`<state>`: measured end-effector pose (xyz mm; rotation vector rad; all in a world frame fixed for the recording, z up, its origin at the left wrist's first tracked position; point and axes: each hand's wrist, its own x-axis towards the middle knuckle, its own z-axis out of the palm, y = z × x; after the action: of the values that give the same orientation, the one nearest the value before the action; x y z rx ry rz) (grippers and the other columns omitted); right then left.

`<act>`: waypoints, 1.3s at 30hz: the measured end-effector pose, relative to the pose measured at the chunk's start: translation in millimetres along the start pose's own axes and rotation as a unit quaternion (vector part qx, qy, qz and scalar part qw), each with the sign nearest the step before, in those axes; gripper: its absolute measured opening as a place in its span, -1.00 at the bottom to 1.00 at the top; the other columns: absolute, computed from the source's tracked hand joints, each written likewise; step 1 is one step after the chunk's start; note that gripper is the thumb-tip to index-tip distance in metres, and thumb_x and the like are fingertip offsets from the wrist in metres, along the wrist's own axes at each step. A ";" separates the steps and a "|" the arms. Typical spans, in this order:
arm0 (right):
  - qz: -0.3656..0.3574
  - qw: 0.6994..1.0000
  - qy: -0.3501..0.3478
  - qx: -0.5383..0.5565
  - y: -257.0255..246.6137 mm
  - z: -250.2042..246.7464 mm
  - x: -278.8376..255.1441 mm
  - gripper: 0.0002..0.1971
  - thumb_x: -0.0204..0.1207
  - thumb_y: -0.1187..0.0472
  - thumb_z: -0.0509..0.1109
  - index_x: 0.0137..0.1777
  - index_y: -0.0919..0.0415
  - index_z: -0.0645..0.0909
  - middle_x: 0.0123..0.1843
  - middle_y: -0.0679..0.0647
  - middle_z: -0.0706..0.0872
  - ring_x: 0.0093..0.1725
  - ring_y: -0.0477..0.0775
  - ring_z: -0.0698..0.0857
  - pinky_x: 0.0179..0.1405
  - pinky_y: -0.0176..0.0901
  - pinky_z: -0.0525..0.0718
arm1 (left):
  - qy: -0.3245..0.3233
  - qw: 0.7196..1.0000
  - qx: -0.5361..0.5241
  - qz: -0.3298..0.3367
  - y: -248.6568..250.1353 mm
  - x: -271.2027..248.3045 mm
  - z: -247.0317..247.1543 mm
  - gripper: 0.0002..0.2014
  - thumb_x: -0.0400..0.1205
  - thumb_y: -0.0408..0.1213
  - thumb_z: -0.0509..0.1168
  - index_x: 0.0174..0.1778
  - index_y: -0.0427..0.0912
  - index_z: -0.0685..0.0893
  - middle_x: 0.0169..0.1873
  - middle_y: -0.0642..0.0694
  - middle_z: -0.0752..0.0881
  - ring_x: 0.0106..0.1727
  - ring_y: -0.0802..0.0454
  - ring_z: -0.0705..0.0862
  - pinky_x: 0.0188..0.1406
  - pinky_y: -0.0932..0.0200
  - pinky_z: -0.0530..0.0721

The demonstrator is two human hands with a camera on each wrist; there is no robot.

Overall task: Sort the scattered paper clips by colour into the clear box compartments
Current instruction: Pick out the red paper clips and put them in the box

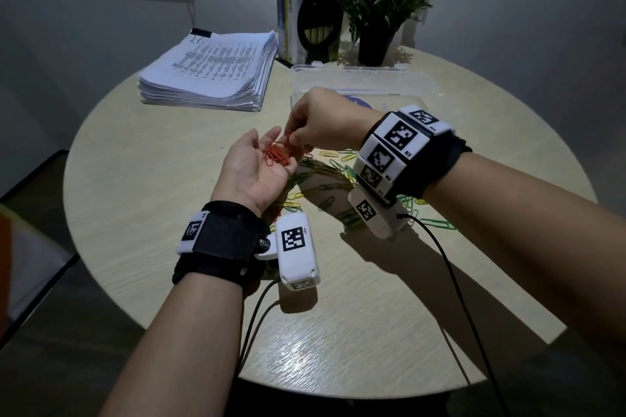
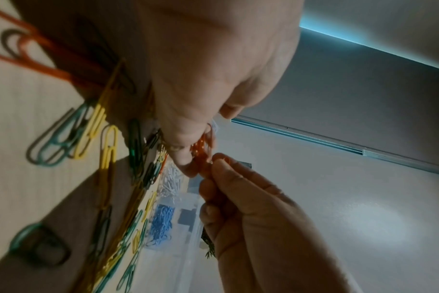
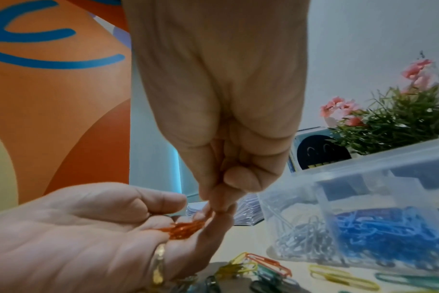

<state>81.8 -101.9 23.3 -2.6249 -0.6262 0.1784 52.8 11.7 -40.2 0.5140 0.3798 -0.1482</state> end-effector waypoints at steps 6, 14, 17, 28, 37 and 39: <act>-0.011 1.000 0.018 0.013 -8.3 -0.9 7.2 -0.76 0.48 0.09 0.51 0.03 0.23 0.80 -0.10 0.08 0.80 -0.12 -0.04 0.72 -0.24 -0.30 0.64 | -0.003 1.000 -0.008 0.003 0.7 1.2 -1.7 -0.59 0.79 -0.14 -0.11 0.20 -0.31 0.56 -0.04 -0.31 0.67 0.03 -0.13 0.64 0.33 -0.04 0.53; 0.047 0.994 0.010 -0.103 3.0 1.1 19.0 -0.75 0.60 0.33 0.26 0.09 0.39 0.74 -0.01 0.26 0.78 -0.02 0.20 0.75 -0.21 -0.16 0.61 | 0.065 0.995 -0.043 0.058 10.6 2.8 -7.7 -0.72 0.75 -0.21 -0.01 -0.13 -0.26 0.52 -0.24 -0.20 0.59 -0.22 -0.05 0.62 -0.05 0.08 0.61; 0.043 0.985 -0.026 -0.167 4.8 4.8 21.1 -0.80 0.55 0.36 0.28 -0.01 0.41 0.73 -0.14 0.28 0.71 -0.23 0.12 0.65 -0.43 -0.18 0.51 | 0.082 0.989 -0.077 0.100 19.8 2.6 -14.8 -0.75 0.73 -0.24 0.01 -0.18 -0.23 0.50 -0.30 -0.16 0.56 -0.30 -0.01 0.59 -0.16 0.14 0.60; 0.046 0.962 -0.103 -0.248 3.3 23.2 30.7 -0.66 0.59 0.35 0.27 -0.43 0.31 0.37 -0.49 0.13 0.33 -0.32 0.20 0.45 -0.60 -0.25 0.27 | 0.072 0.988 -0.082 0.108 50.7 -5.9 -31.7 -0.76 0.73 -0.25 0.02 -0.11 -0.29 0.51 -0.24 -0.21 0.58 -0.26 -0.04 0.61 -0.26 0.11 0.61; 0.086 0.977 -0.076 -0.178 4.3 16.8 22.6 -0.83 0.47 0.43 0.23 -0.35 0.30 0.49 -0.30 0.24 0.57 -0.28 0.14 0.56 -0.49 -0.24 0.42 | 0.067 0.992 -0.063 0.082 53.2 -6.7 -36.9 -0.75 0.74 -0.25 0.01 -0.08 -0.32 0.52 -0.20 -0.22 0.58 -0.22 -0.04 0.61 -0.19 0.10 0.62; 0.086 0.981 -0.066 -0.162 4.0 14.1 19.9 -0.88 0.47 0.44 0.22 -0.23 0.35 0.57 -0.10 0.39 0.72 -0.21 0.20 0.63 -0.45 -0.22 0.45 | 0.066 0.993 -0.060 0.079 52.6 -6.1 -36.7 -0.75 0.74 -0.26 0.03 -0.07 -0.32 0.53 -0.20 -0.22 0.59 -0.22 -0.04 0.62 -0.19 0.10 0.63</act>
<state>98.0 -90.7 8.4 -3.0038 -0.5071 0.3289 47.8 75.8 -43.6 0.4331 0.4731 0.0613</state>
